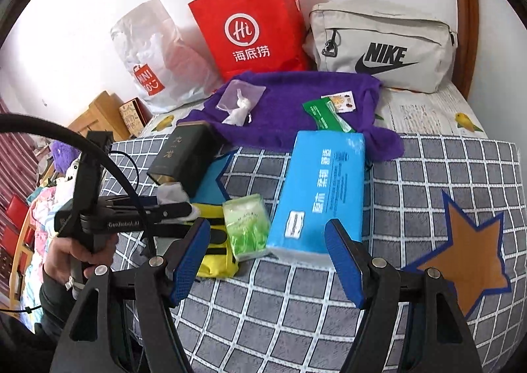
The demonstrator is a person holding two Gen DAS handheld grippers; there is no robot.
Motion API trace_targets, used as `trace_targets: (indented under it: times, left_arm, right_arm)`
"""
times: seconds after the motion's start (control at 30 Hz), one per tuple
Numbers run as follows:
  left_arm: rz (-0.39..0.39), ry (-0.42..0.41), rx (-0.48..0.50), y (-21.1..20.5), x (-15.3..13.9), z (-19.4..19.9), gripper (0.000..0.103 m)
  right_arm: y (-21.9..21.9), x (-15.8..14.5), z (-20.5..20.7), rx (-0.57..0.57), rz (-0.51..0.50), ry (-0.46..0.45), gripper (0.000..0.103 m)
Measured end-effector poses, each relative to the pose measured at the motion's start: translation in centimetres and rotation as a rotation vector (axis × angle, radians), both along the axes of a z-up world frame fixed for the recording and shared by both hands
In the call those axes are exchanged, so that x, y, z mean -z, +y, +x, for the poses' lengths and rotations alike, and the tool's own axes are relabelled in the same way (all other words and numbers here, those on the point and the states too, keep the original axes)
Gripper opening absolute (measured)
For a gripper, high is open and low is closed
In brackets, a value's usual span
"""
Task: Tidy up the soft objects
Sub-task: 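Grasp the white glove with green cuff with the left gripper, then grasp the black strap with the right gripper while the left gripper holds the glove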
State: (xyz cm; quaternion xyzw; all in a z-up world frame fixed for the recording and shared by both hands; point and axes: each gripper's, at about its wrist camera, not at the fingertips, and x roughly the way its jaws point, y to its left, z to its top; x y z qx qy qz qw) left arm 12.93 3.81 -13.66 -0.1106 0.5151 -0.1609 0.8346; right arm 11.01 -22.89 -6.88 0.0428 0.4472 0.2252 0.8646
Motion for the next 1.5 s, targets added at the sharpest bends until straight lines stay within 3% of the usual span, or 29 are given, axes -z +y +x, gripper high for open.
trace_targets:
  times: [0.07,0.13,0.47,0.63,1.1,1.3,1.5]
  left_arm:
    - [0.001,-0.026,0.004,0.1,-0.7,-0.4,0.018]
    - [-0.023,-0.047,-0.009,0.6,-1.7,-0.7,0.016]
    - [-0.008,-0.246,-0.042,1.8,-8.4,-2.1,0.015]
    - [-0.005,-0.281,-0.054,2.2,-9.7,-2.3,0.015]
    - [-0.020,-0.232,-0.108,5.1,-7.8,-2.7,0.015]
    - [-0.035,-0.221,-0.134,6.7,-7.2,-2.9,0.015]
    - [-0.047,-0.218,-0.151,8.4,-6.8,-2.9,0.015]
  right_arm:
    - [-0.1,0.1,-0.5,-0.006,0.008,0.000,0.072]
    - [-0.1,0.1,-0.8,-0.007,0.016,0.002,0.072]
    - [1.1,-0.2,-1.6,-0.038,0.016,-0.013,0.072]
    - [2.1,0.1,-1.7,-0.056,-0.003,-0.016,0.072]
    - [6.3,3.2,-1.5,-0.132,-0.037,0.061,0.071]
    - [9.1,3.4,-1.3,-0.187,0.051,0.107,0.070]
    - [12.5,4.6,-0.7,-0.202,0.000,0.159,0.070]
